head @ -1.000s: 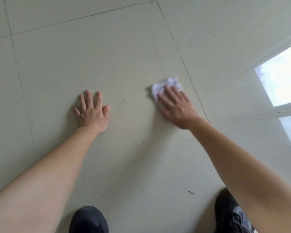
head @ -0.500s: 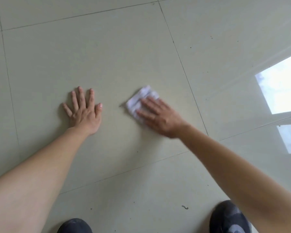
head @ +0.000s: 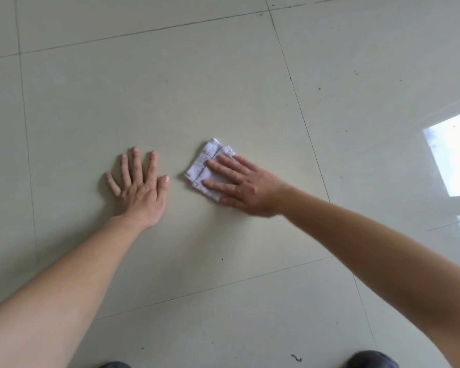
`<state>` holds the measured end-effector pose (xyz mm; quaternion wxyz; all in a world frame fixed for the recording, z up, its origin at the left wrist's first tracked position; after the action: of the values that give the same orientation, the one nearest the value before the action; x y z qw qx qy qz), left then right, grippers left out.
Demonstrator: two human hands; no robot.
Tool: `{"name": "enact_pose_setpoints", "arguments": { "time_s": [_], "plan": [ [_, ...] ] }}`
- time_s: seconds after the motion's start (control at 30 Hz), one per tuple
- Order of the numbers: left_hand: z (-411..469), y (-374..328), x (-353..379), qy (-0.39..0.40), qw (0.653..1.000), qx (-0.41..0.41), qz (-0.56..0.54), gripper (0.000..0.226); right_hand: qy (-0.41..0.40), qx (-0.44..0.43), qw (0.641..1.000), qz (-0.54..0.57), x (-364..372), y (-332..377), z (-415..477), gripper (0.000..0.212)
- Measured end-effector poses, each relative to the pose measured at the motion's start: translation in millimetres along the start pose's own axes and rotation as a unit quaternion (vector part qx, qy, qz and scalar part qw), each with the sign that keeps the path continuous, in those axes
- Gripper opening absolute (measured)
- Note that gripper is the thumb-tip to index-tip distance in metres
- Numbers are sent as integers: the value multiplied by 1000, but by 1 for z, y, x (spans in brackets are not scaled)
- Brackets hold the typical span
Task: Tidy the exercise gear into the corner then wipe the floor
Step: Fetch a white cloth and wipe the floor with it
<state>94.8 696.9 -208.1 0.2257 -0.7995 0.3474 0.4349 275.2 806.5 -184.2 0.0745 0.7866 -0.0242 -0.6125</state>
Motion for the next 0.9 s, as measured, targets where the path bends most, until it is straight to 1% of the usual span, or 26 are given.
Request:
{"name": "enact_pose_setpoints", "arguments": {
  "time_s": [0.03,0.07,0.1,0.13,0.17,0.2,0.23,0.27,0.3,0.37,0.4,0.43,0.47,0.5,0.57,0.6,0.63,0.67,0.7,0.73,0.77,0.8,0.83,0.87,0.9],
  "plan": [
    [1,0,0,2,1000,1,0,60,4,-2,1000,-29,1,-18,1,45],
    [2,0,1,9,1000,-1,-1,60,-12,50,997,-58,-2,-50,2,42],
    [3,1,3,21,1000,-6,-1,61,-32,136,989,-54,-9,-92,0,42],
    [4,2,4,31,999,-11,0,62,-36,248,968,-5,-20,-137,-8,49],
    [5,3,5,38,999,-13,1,63,-26,370,926,68,-25,-174,-21,58],
    [5,2,4,43,999,-12,2,63,-11,466,867,177,-22,-198,-34,61],
    [5,2,4,44,999,-13,1,63,-26,518,818,249,-19,-207,-38,62],
    [4,2,3,43,999,-13,-2,63,-28,531,808,253,-20,-205,-32,61],
    [5,2,3,43,999,-14,-6,63,-24,509,826,241,-22,-193,-19,60],
    [4,2,4,42,999,-15,-4,62,-36,387,898,204,-30,-148,19,57],
    [3,3,3,34,999,-13,-6,62,-39,325,927,185,-29,-122,34,57],
    [1,2,0,18,1000,-8,-10,64,-45,276,947,157,-26,-98,44,57],
    [0,1,-4,1,1000,1,-14,66,-42,235,961,142,-26,-79,51,57],
    [0,1,-9,-17,1000,7,-19,66,-16,200,970,136,-25,-69,54,57],
    [7,3,-25,-59,998,2,-25,62,34,152,983,101,-17,-72,50,56],
    [15,4,-34,-74,997,-9,-32,61,39,151,983,95,-16,-85,46,58],
    [27,6,-43,-80,996,-21,-41,61,26,170,981,86,-19,-105,40,61],
    [42,7,-50,-71,996,-31,-47,62,0,218,973,77,-26,-133,31,65],
    [57,9,-56,-56,997,-37,-49,63,-5,284,953,102,-29,-166,19,66],
    [71,10,-60,-42,997,-39,-48,64,0,368,918,148,-30,-198,5,64],
    [82,10,-63,-32,998,-37,-47,64,20,441,874,202,-26,-223,-7,62],
    [90,10,-63,-28,998,-33,-46,63,34,492,839,231,-25,-238,-11,62],
    [95,10,-63,-33,998,-29,-45,62,36,519,821,233,-27,-244,-6,62],
    [96,11,-62,-42,998,-29,-40,60,30,523,820,232,-29,-243,6,62],
    [95,11,-61,-52,998,-30,-34,60,16,504,834,224,-32,-238,26,61]
  ]
}}
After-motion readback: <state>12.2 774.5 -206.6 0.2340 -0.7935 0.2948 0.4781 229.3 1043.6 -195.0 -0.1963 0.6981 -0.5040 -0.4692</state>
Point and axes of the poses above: each hand's wrist, its own z-axis towards the middle knuckle, its own x-axis out of the palm, y = z × x, the point moved 10 cm from there along z, towards the middle knuckle, and after that the axes turned 13 degrees about y, right-handed, at the moved point
